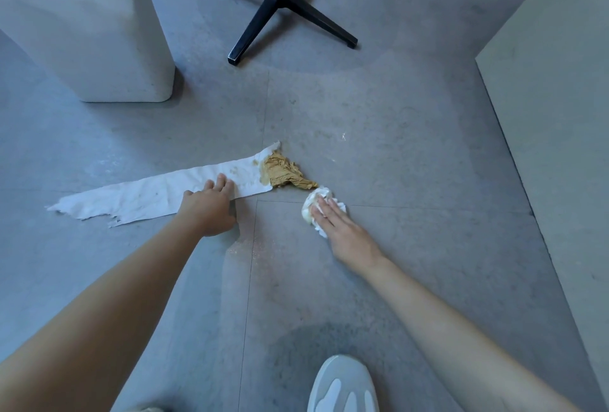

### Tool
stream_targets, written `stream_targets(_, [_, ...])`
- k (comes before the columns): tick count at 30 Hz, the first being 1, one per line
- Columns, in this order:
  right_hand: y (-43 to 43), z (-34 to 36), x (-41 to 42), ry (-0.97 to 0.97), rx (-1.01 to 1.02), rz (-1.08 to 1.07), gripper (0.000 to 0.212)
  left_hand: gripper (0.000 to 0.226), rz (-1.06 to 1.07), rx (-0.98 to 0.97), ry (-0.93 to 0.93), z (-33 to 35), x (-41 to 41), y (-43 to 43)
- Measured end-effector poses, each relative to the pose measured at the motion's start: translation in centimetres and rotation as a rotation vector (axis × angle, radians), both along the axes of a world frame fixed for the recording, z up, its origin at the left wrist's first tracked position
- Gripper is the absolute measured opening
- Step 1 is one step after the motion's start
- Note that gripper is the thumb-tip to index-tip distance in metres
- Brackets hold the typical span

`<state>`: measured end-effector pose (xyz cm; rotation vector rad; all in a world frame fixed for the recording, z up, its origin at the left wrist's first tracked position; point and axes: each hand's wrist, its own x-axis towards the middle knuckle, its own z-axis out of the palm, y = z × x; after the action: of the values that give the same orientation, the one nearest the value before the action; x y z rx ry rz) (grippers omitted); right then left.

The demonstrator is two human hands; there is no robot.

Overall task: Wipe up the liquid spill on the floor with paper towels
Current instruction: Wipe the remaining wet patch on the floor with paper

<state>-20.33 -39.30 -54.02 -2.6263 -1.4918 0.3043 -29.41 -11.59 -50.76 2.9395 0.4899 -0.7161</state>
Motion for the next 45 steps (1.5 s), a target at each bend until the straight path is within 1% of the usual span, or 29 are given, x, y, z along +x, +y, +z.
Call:
stream_targets(2, [0.0,-0.1,-0.7,0.084,0.031,0.054,0.055,0.064,-0.003,0.001,0.003,0.0,0.0,0.0])
stream_targets(5, [-0.1,-0.6,-0.5,0.046,0.045,0.077,0.051,0.064,-0.017,0.009,0.009,0.1,0.1,0.0])
stream_targets(7, [0.0,-0.8,-0.3,0.025,0.003,0.057,0.046,0.063,-0.017,0.007,0.001,0.1,0.1,0.0])
stream_targets(10, [0.5,-0.4,-0.4,0.001,-0.015,0.020,0.051,0.060,-0.015,0.012,-0.014,0.2,0.1,-0.1])
stream_targets(12, [0.3,-0.4,0.1,-0.028,0.005,-0.050,0.055,0.055,-0.009,0.020,-0.033,0.4,0.1,-0.1])
stream_targets(16, [-0.6,-0.3,4.2,-0.048,0.019,-0.302,0.062,0.043,0.065,0.010,-0.120,0.7,0.5,-0.1])
stream_targets(18, [-0.4,0.0,6.2,-0.019,0.030,-0.384,0.058,0.046,0.117,0.006,-0.169,0.7,0.7,-0.1])
stream_targets(20, [1.0,0.8,7.6,-0.009,0.073,-0.442,0.058,0.052,0.162,-0.019,-0.198,0.7,0.9,-0.1])
stream_targets(22, [2.7,1.1,8.6,-0.013,0.116,-0.411,0.058,0.054,0.194,-0.059,-0.229,0.8,1.1,-0.2])
stream_targets(25, [4.5,-0.2,9.4,0.035,0.021,-0.279,0.061,0.056,0.220,-0.097,-0.244,0.5,1.2,0.0])
stream_targets(29, [5.4,-1.0,11.0,0.082,0.022,-0.290,0.065,0.060,0.291,-0.135,-0.179,-0.7,1.5,0.7])
stream_targets(32, [6.7,-0.3,12.2,0.100,0.048,-0.336,0.062,0.066,0.325,-0.181,-0.081,-1.6,1.5,0.6])
stream_targets(35, [8.9,0.6,13.7,0.090,0.120,-0.431,0.067,0.067,0.328,-0.206,-0.064,-1.9,1.3,0.5])
stream_targets(38, [11.4,1.3,15.8,0.078,0.145,-0.437,0.072,0.068,0.329,-0.229,-0.034,-2.1,1.1,0.6])
stream_targets(40, [12.9,1.2,16.8,0.093,0.094,-0.422,0.069,0.067,0.326,-0.246,-0.017,-2.2,1.1,0.7])
stream_targets(43, [14.3,0.5,16.9,0.114,-0.067,-0.431,0.061,0.068,0.344,-0.287,0.005,-2.2,1.2,0.8])
stream_targets(45, [15.2,0.3,16.4,0.138,-0.058,-0.415,0.062,0.068,0.358,-0.333,0.002,-2.4,1.1,0.9])
